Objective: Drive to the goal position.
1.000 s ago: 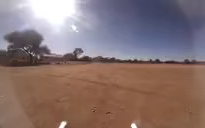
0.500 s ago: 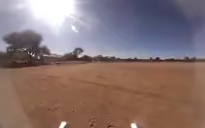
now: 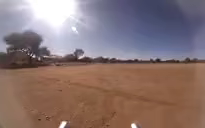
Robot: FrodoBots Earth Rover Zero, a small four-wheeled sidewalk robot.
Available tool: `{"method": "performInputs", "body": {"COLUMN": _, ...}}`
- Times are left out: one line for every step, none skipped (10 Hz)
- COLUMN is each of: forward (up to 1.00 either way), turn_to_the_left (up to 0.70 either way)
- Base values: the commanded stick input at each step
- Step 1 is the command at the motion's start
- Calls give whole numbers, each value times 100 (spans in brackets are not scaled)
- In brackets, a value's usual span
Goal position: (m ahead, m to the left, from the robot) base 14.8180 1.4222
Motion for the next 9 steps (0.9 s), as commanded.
{"method": "performInputs", "body": {"forward": 50, "turn_to_the_left": 0}}
{"method": "performInputs", "body": {"forward": 50, "turn_to_the_left": 0}}
{"method": "performInputs", "body": {"forward": 50, "turn_to_the_left": 0}}
{"method": "performInputs", "body": {"forward": 50, "turn_to_the_left": 0}}
{"method": "performInputs", "body": {"forward": 50, "turn_to_the_left": 0}}
{"method": "performInputs", "body": {"forward": 50, "turn_to_the_left": 0}}
{"method": "performInputs", "body": {"forward": 50, "turn_to_the_left": 0}}
{"method": "performInputs", "body": {"forward": 50, "turn_to_the_left": 0}}
{"method": "performInputs", "body": {"forward": 50, "turn_to_the_left": 0}}
